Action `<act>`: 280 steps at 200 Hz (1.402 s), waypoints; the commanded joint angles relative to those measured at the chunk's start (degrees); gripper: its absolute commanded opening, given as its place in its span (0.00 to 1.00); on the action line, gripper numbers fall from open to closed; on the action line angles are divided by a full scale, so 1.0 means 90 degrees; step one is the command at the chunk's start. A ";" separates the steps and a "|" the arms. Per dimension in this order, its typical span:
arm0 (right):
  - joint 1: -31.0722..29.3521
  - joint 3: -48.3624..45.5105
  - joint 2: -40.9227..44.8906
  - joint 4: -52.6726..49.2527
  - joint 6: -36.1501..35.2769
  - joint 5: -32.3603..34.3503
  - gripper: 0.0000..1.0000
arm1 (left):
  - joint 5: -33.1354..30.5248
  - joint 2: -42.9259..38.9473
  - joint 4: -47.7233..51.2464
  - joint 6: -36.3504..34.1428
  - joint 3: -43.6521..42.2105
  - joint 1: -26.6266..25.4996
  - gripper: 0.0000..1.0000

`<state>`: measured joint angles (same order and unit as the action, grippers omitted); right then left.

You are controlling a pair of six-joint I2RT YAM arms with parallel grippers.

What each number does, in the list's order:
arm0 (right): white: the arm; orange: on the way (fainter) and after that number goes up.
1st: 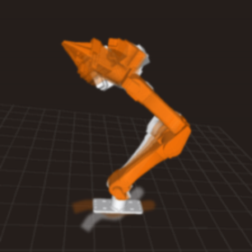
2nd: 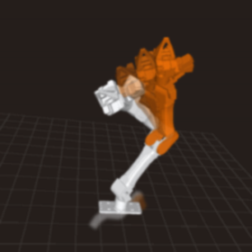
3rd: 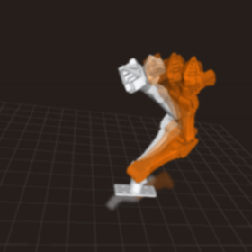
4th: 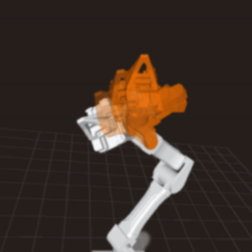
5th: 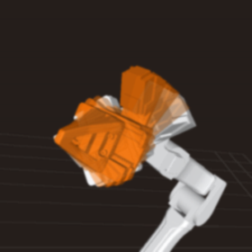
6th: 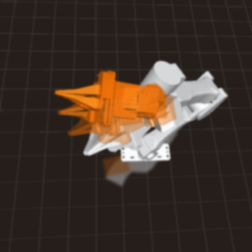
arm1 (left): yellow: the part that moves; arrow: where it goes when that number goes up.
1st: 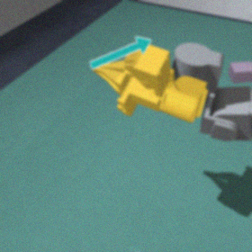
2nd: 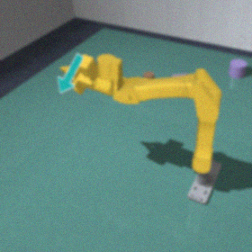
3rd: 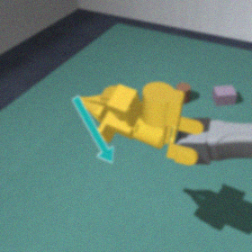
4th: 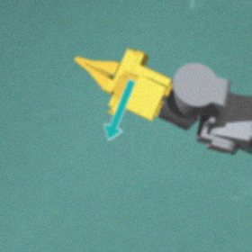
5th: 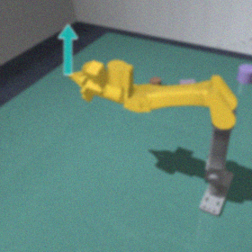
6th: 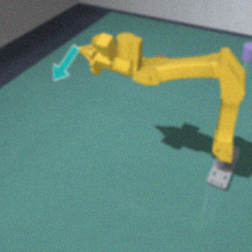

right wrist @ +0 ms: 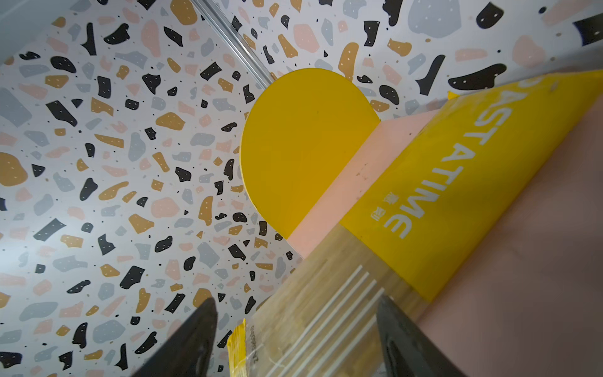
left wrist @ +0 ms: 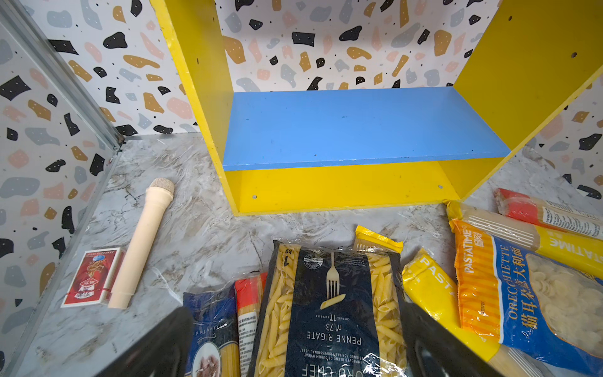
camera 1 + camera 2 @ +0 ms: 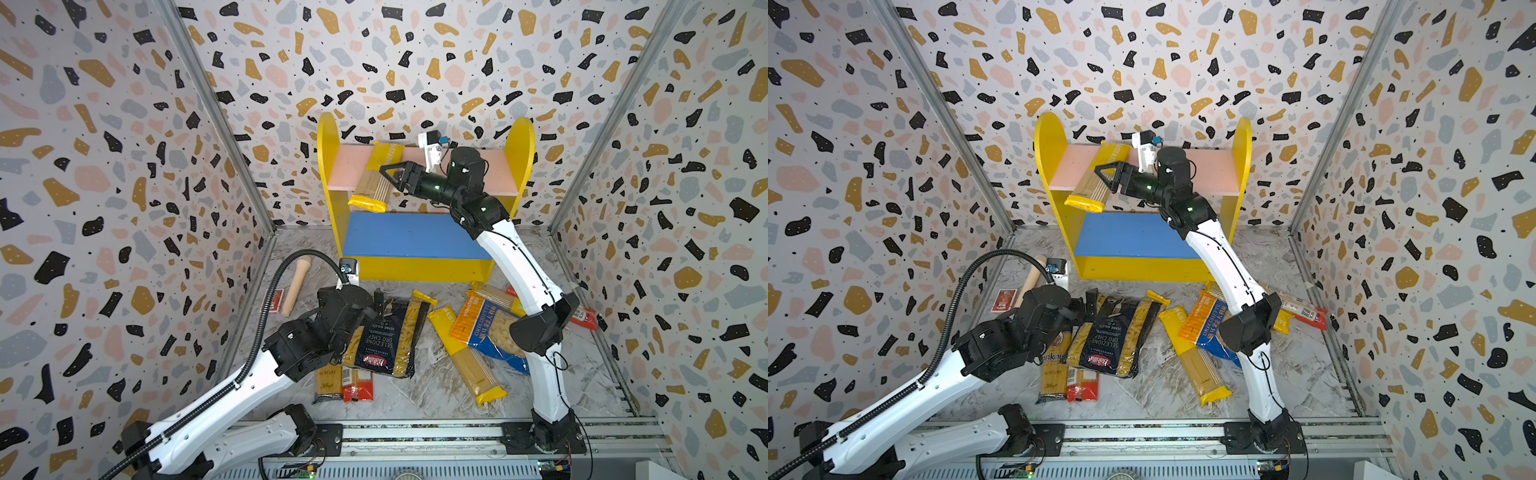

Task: Place and organize the pasta boxes and bags onto the shelf
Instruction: 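Lower the spaghetti pack onto the pink upper shelf with the right gripper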

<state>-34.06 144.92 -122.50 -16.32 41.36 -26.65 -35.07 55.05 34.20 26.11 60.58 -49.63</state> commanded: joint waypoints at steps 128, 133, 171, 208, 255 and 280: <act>-0.0497 -0.0541 0.0452 -0.0680 -0.0724 0.0636 0.68 | -0.0332 -0.0053 -0.0208 0.0057 0.0042 0.0045 1.00; -0.0501 -0.0603 0.0491 -0.0695 -0.0712 0.0642 0.68 | -0.0318 -0.0067 -0.0189 0.0058 0.0035 0.0045 1.00; -0.0532 -0.2118 0.1168 0.0323 -0.0320 0.0307 0.70 | -0.0275 -0.0142 -0.0157 0.0040 -0.0003 0.0054 0.99; -0.0521 -0.2186 0.1018 0.0753 0.0023 -0.0042 0.69 | -0.0282 -0.0227 -0.0101 0.0051 -0.0036 0.0046 1.00; -0.0479 -0.2292 0.1074 0.1232 0.0276 -0.0282 0.70 | -0.0400 -0.0423 -0.0002 0.0041 -0.0019 0.0052 0.99; -0.0474 -0.2168 0.0945 0.1221 0.0425 -0.0329 0.70 | -0.0390 -0.0416 0.0007 0.0018 -0.0002 0.0054 0.99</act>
<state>-38.44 124.09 -114.08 -7.79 43.29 -27.86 -37.58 51.68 33.95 26.39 60.55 -49.52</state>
